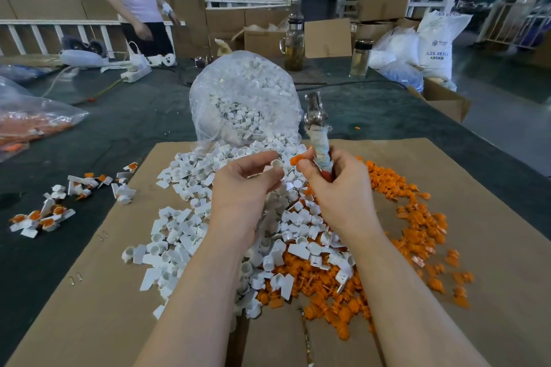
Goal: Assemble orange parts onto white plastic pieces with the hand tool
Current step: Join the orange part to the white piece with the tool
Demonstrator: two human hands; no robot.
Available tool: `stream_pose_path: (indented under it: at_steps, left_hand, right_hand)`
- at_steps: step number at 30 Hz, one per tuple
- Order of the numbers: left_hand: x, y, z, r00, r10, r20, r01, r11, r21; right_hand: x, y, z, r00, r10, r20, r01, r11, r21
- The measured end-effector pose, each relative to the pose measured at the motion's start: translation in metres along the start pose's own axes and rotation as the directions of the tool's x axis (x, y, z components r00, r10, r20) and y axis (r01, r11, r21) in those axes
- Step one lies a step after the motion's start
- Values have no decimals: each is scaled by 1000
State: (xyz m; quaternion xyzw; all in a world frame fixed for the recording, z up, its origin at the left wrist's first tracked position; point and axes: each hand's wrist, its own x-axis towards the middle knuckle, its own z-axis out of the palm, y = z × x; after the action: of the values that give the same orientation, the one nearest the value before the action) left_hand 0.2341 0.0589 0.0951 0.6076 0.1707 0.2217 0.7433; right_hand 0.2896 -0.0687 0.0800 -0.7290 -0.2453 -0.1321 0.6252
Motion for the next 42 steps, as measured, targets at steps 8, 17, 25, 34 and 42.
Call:
stream_pose_path:
  at_steps: [8, 17, 25, 34, 42]
  left_hand:
    - [-3, 3, 3, 999, -32, 9, 33, 996, -81]
    - [-6, 4, 6, 998, -35, 43, 39, 995, -95]
    - [-7, 5, 6, 999, -15, 48, 20, 995, -100]
    - [-6, 2, 5, 998, 59, 35, -58, 998, -8]
    - [-4, -1, 5, 996, 89, 26, -90, 995, 44]
  right_hand:
    - [-2, -1, 3, 999, -49, 9, 49, 998, -42]
    - [-2, 0, 4, 998, -32, -57, 24, 990, -139]
    - [-4, -2, 7, 994, -26, -106, 6, 982, -189]
    - [-4, -1, 6, 997, -1, -80, -17, 976, -218]
    - [-2, -2, 5, 1000, 18, -18, -22, 970, -244]
